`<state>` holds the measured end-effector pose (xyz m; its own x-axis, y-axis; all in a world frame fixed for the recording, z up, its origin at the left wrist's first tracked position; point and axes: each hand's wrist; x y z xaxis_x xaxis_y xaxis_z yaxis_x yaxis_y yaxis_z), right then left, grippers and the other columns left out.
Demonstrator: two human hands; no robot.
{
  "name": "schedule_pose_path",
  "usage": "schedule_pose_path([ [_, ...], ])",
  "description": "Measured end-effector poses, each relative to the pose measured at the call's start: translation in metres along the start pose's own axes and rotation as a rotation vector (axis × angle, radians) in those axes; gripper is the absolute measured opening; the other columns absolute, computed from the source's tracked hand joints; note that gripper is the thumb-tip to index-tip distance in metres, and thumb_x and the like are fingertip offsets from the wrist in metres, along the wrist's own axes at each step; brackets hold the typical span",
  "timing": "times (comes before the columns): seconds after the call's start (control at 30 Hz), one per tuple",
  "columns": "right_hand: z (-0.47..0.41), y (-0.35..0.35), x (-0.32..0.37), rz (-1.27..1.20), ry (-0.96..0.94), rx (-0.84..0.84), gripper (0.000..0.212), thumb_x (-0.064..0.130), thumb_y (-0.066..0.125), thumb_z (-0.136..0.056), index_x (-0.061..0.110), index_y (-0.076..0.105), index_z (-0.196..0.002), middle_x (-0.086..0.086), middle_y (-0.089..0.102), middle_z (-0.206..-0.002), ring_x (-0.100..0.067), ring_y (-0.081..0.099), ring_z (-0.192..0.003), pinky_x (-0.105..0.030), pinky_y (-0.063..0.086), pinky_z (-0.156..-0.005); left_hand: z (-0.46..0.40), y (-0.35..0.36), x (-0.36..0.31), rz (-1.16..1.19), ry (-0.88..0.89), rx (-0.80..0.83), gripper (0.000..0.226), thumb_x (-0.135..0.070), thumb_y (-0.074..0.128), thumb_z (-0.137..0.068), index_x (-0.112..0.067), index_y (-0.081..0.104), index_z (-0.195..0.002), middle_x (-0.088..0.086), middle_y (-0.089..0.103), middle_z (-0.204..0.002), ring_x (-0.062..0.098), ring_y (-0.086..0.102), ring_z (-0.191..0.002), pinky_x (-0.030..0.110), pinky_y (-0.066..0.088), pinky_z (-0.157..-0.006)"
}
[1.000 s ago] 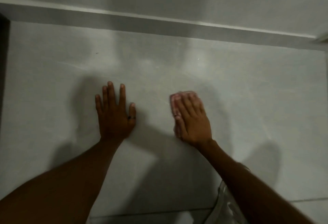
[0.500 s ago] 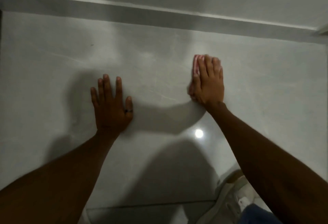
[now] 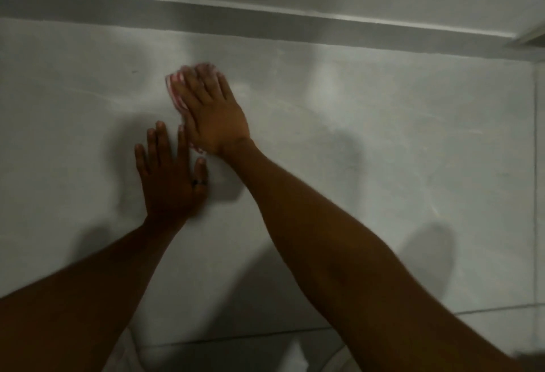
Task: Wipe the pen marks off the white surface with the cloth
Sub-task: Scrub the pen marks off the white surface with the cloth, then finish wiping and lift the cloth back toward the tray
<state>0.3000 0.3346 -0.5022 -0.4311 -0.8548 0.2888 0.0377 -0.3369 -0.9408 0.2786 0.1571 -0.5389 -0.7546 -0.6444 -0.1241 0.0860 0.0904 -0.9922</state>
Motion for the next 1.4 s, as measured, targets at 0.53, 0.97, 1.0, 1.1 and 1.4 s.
schedule_pose_path([
  [0.53,0.167,-0.005,-0.027,-0.401,0.467,0.116,0.087,-0.001,0.062,-0.086,0.013,0.029,-0.165,-0.013,0.013,-0.178,-0.04,-0.002,-0.166,-0.051,-0.005,-0.136,-0.01,-0.044,-0.009,0.031,-0.058,0.345,0.07,-0.046,0.039,-0.11,-0.02,0.021,-0.173,0.025,0.011,-0.18,0.045,0.014,-0.167,0.062,0.016,-0.132],
  [0.97,0.19,-0.224,0.054,-2.326,1.01,0.304,0.05,0.046,0.05,-0.103,0.004,0.078,-0.103,-0.018,0.078,-0.105,-0.032,0.075,-0.101,-0.046,0.057,-0.106,-0.024,-0.284,-0.068,1.315,-0.888,0.974,0.055,-0.051,0.052,-0.109,-0.012,0.061,-0.147,0.016,0.072,-0.141,0.039,0.068,-0.131,0.059,0.057,-0.108],
  [1.0,0.193,-0.243,0.057,-2.295,1.01,0.32,0.065,0.058,0.047,-0.103,0.001,0.074,-0.117,-0.022,0.076,-0.118,-0.038,0.073,-0.111,-0.053,0.051,-0.112,-0.024,-0.305,-0.067,1.346,-0.944,0.85,0.05,-0.046,0.056,-0.109,-0.011,0.063,-0.144,0.016,0.074,-0.138,0.039,0.07,-0.128,0.055,0.061,-0.101],
  [1.1,0.194,-0.307,0.071,-1.933,0.801,0.364,0.073,0.067,0.034,-0.105,0.011,0.061,-0.144,-0.017,0.069,-0.141,-0.04,0.066,-0.131,-0.061,0.053,-0.112,-0.029,-0.38,-0.053,1.436,-1.048,0.513,0.041,-0.046,0.063,-0.105,-0.017,0.067,-0.135,0.007,0.079,-0.121,0.03,0.076,-0.114,0.036,0.067,-0.068],
  [1.4,0.04,-0.45,0.251,-1.18,0.512,0.16,0.012,0.031,0.073,-0.097,0.029,0.083,-0.091,0.008,0.077,-0.078,-0.007,0.066,-0.067,-0.027,0.051,-0.065,-0.099,-0.57,0.106,1.488,-0.966,-0.16,0.026,-0.031,0.053,-0.112,-0.011,0.061,-0.127,0.007,0.075,-0.114,0.017,0.076,-0.095,0.036,0.065,-0.071],
])
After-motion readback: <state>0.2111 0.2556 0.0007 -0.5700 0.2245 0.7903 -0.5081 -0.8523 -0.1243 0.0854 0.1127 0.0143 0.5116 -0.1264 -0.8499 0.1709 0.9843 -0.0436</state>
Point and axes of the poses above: each hand's wrist, its own z-axis away from the middle knuckle, its own y-axis out of the palm, x = y × z
